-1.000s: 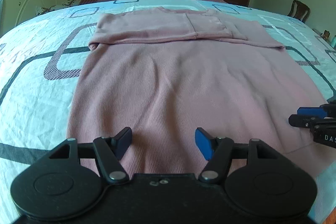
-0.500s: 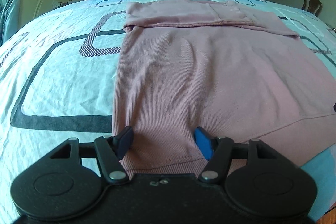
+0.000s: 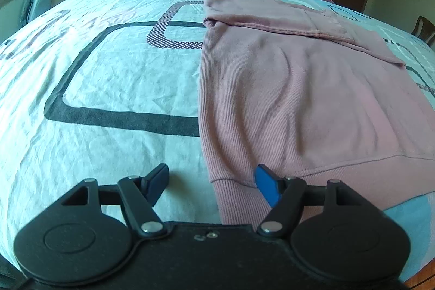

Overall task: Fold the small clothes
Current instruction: 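Grasp the sweatshirt hem with both grippers, then lift the hem with both grippers and fold it up toward the collar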

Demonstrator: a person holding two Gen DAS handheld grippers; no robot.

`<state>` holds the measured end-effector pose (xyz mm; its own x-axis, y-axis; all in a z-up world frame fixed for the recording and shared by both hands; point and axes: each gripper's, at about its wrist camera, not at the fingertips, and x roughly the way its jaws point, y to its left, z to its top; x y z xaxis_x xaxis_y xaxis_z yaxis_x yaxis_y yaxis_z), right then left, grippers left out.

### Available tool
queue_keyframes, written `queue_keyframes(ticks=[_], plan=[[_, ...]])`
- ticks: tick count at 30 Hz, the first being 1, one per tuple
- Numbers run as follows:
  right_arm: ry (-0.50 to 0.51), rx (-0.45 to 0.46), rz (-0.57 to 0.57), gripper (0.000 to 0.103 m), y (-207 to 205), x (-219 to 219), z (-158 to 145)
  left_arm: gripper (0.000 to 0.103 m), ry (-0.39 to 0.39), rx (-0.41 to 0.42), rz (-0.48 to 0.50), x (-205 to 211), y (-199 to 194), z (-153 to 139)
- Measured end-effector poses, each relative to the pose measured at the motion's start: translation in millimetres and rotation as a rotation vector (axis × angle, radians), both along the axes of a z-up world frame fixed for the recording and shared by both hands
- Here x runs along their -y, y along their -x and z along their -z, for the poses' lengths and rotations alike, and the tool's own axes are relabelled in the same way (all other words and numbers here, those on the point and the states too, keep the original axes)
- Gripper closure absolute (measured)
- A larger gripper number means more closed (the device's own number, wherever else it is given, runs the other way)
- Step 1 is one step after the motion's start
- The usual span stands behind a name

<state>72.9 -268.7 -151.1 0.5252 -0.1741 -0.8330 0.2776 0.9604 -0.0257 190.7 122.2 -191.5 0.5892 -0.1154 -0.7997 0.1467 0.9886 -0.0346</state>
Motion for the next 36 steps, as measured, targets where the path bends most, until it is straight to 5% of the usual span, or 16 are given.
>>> queue_keyframes(ticks=[9,13,19,28,36], plan=[[-0.113,0.007,0.060,0.041,-0.1,10.7,4.6,0.014,0.029,-0.055,0.014,7.8,-7.7,9.8],[-0.150,0.010,0.056,0.069,1.4,8.9,3.9,0.008,0.030,-0.077,0.022,11.6,-10.4,11.7],[-0.167,0.011,0.069,0.071,1.5,6.8,1.6,0.022,0.058,-0.076,0.015,9.8,-4.7,7.8],[-0.146,0.007,0.059,0.072,3.0,0.6,0.1,0.082,0.201,-0.125,0.013,-9.9,-0.5,1.2],[-0.140,-0.005,0.063,0.070,1.1,-1.3,0.6,0.085,0.331,-0.192,0.002,-18.5,-5.6,5.9]])
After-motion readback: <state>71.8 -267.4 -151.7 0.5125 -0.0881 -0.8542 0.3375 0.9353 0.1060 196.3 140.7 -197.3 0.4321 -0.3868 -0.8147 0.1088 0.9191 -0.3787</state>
